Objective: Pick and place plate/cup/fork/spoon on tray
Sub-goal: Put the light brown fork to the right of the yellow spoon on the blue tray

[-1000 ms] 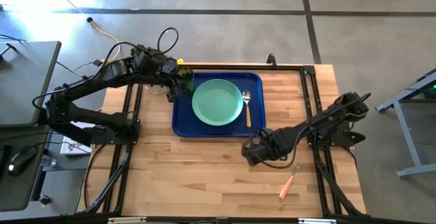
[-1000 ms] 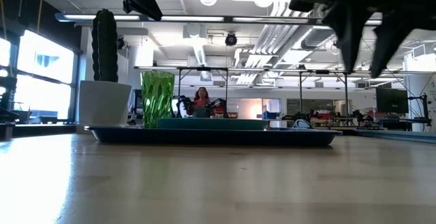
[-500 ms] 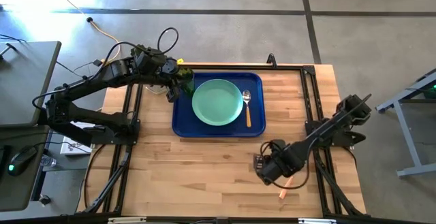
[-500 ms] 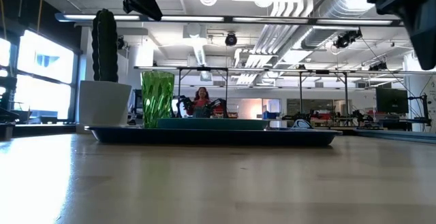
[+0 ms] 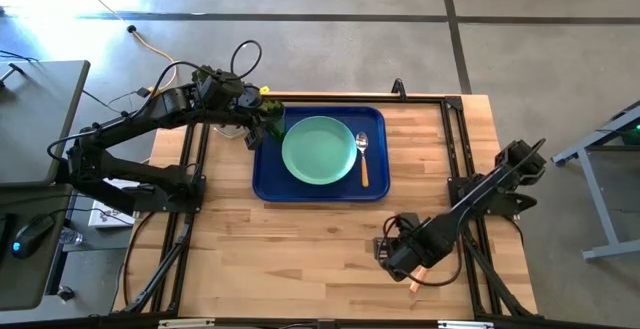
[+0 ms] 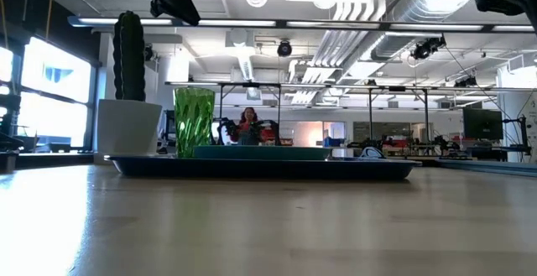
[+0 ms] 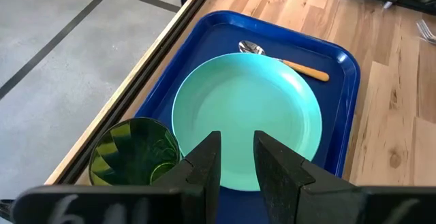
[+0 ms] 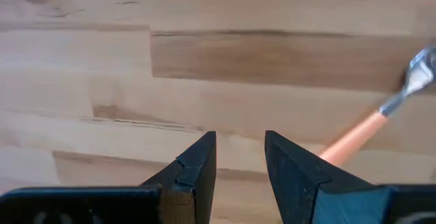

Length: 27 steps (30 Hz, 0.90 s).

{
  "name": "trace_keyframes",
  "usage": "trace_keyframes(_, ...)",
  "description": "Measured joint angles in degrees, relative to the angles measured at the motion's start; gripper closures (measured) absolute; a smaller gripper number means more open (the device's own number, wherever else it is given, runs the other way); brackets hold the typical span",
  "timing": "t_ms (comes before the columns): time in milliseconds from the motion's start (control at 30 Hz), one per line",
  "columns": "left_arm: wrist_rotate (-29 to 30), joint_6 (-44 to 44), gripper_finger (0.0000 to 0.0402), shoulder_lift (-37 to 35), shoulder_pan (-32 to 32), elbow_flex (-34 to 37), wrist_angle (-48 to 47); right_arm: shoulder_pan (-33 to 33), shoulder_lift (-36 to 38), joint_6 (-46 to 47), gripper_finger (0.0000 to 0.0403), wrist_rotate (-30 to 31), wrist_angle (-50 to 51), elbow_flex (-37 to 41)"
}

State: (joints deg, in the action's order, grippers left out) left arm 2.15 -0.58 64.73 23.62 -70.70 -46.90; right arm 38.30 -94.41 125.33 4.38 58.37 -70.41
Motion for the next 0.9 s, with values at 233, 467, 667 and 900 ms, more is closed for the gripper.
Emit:
trace_keyframes(233,0.0,-0.9,0.0326,0.0,0.0,0.0,0.0,1.9,0.0,9.9,0.0286,-1.5,0.6,0.0)
trace_keyframes(467,0.0,-0.8,0.0326,0.0,0.0,0.0,0.0,3.7,0.0,10.4,0.0286,-3.0,2.0,0.0)
trace_keyframes(667,0.0,-1.8,0.0326,0.0,0.0,0.0,0.0,5.9,0.0,10.9,0.0286,-7.9,6.8,0.0)
trace_keyframes(900,0.0,-3.7,0.0326,0.0,0.0,0.0,0.2,8.8,0.0,11.3,0.0286,-9.1,8.1,0.0)
